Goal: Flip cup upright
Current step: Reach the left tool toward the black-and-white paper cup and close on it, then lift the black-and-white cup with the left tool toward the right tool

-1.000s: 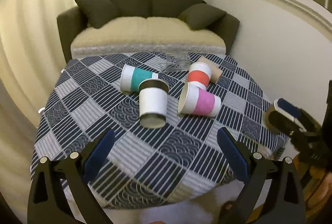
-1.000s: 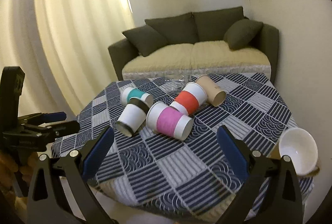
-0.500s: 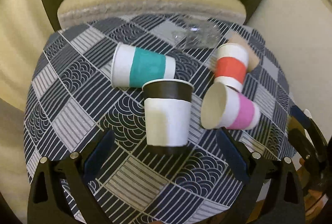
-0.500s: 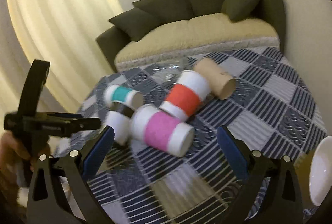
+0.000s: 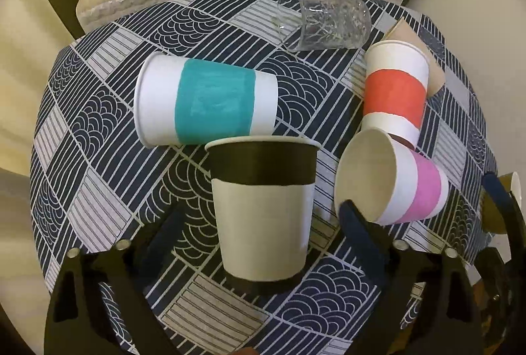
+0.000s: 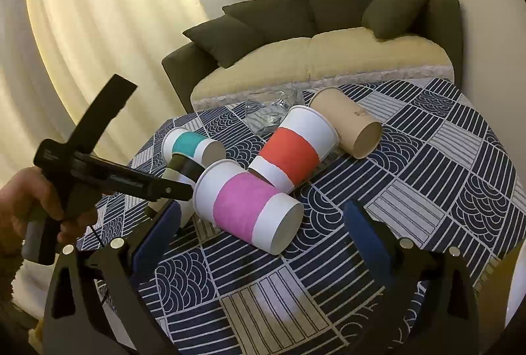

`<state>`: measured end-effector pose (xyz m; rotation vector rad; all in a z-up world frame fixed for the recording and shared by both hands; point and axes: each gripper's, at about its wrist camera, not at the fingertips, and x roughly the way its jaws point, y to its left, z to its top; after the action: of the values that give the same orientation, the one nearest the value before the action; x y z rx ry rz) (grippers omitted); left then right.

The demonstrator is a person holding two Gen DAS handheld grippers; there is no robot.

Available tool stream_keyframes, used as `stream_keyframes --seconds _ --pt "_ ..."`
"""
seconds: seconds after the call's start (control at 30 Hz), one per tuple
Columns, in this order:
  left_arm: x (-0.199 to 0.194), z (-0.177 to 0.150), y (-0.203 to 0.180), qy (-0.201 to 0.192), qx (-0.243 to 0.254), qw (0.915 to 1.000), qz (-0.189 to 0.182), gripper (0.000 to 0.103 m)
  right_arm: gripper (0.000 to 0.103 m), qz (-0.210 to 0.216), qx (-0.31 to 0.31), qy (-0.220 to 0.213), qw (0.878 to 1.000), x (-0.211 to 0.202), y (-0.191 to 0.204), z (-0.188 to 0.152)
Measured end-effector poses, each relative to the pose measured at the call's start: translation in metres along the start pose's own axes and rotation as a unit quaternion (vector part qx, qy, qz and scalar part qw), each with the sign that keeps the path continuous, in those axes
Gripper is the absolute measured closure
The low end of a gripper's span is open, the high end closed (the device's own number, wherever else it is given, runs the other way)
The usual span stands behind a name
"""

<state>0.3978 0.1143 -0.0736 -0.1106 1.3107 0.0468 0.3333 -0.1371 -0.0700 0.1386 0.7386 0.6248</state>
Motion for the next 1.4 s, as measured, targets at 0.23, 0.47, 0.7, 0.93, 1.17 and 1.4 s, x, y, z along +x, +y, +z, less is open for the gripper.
stream_keyframes --seconds 0.23,0.47,0.7,0.93,1.17,1.4 --pt "0.005 0.004 0.000 0.009 0.005 0.9998 0.018 0.033 0.005 -0.005 -0.014 0.000 1.000 -0.002 0.001 0.001" --pt "0.004 0.003 -0.002 0.017 0.002 0.9997 0.020 0.041 0.005 0.004 -0.022 0.007 1.000 -0.003 0.007 -0.001" --pt "0.004 0.000 -0.008 0.013 0.002 0.9995 0.029 0.041 0.005 0.008 -0.018 0.006 1.000 -0.009 0.006 0.000" --pt "-0.012 -0.006 -0.009 0.017 -0.012 0.9995 0.023 0.042 0.005 0.017 -0.006 -0.002 1.000 -0.021 0.002 0.003" --pt "-0.035 -0.029 -0.015 0.026 -0.048 0.9983 -0.021 0.042 0.005 0.024 -0.006 -0.008 1.000 -0.038 0.004 0.002" --pt "-0.045 -0.067 -0.038 0.031 -0.068 0.9950 -0.066 0.042 0.005 0.027 -0.009 -0.027 0.999 -0.071 0.006 0.002"
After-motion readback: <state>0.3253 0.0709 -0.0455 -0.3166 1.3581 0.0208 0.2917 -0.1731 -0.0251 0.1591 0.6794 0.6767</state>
